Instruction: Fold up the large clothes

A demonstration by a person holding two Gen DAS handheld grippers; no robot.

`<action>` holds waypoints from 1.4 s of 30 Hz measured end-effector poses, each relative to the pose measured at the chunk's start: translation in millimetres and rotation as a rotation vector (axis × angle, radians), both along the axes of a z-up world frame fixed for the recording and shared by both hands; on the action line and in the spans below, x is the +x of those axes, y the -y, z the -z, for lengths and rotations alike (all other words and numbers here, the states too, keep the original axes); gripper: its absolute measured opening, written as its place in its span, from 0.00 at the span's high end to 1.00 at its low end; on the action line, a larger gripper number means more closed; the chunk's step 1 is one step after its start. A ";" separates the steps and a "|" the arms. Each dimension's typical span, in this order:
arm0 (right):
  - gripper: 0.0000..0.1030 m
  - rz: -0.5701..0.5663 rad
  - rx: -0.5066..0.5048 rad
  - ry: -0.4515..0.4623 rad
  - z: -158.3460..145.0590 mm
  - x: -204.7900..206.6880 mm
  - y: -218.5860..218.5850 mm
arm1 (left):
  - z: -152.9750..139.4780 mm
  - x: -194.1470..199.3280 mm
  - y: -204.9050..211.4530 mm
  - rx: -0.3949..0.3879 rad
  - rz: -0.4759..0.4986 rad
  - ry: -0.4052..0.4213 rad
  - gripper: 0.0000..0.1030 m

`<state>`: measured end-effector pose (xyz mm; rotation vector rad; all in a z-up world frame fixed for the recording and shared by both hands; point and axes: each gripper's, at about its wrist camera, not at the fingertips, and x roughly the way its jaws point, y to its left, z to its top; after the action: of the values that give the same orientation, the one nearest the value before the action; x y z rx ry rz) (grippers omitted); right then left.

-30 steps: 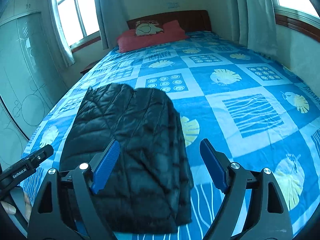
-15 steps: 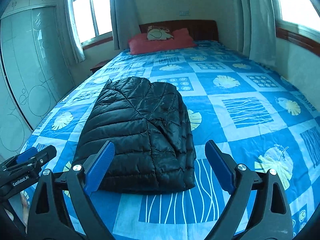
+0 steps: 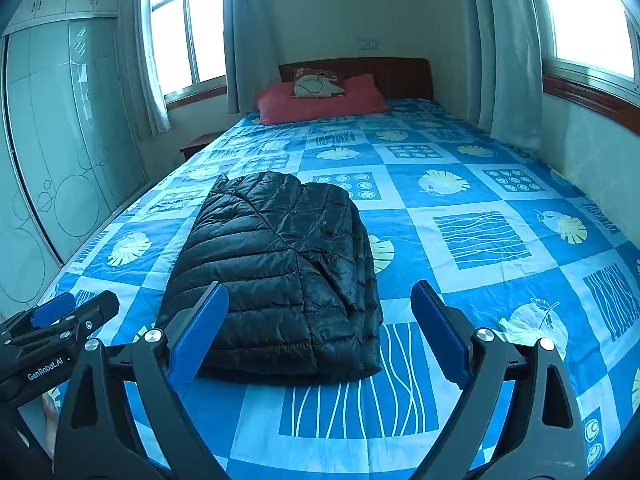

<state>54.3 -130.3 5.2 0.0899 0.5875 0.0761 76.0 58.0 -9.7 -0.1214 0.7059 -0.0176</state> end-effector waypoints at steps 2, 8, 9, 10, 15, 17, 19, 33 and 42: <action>0.10 -0.003 0.002 0.000 -0.1 -0.8 -0.8 | -0.4 -1.0 -0.5 -0.003 -0.001 0.001 0.17; 0.10 -0.008 -0.005 0.001 0.1 -1.9 -5.7 | -0.2 -2.7 -1.0 -0.003 -0.002 0.006 0.17; 0.10 -0.008 -0.006 0.001 -0.2 -2.3 -6.6 | 0.0 -2.9 -1.1 -0.005 -0.003 0.006 0.17; 0.10 -0.008 -0.005 0.001 -0.4 -2.5 -7.4 | 0.0 -2.5 -1.3 -0.004 -0.001 0.004 0.17; 0.10 -0.010 -0.007 0.001 0.2 -3.3 -9.5 | 0.3 -4.4 -1.1 -0.008 -0.002 0.003 0.17; 0.10 -0.011 -0.008 0.001 0.5 -3.8 -10.3 | 0.7 -5.2 -0.6 -0.007 -0.004 0.003 0.17; 0.10 -0.013 -0.009 -0.002 1.0 -3.0 -10.7 | 0.8 -5.6 -0.5 -0.007 -0.003 0.003 0.17; 0.10 -0.018 -0.016 -0.004 2.9 -3.0 -15.8 | 2.1 -7.1 0.1 -0.010 -0.004 0.003 0.17; 0.10 -0.021 -0.016 -0.002 2.7 -4.4 -18.5 | 2.1 -10.1 1.1 -0.016 -0.008 0.008 0.17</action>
<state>49.9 -111.7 2.5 0.0684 0.5910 0.0918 65.9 56.9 -11.9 -0.1392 0.6971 -0.0157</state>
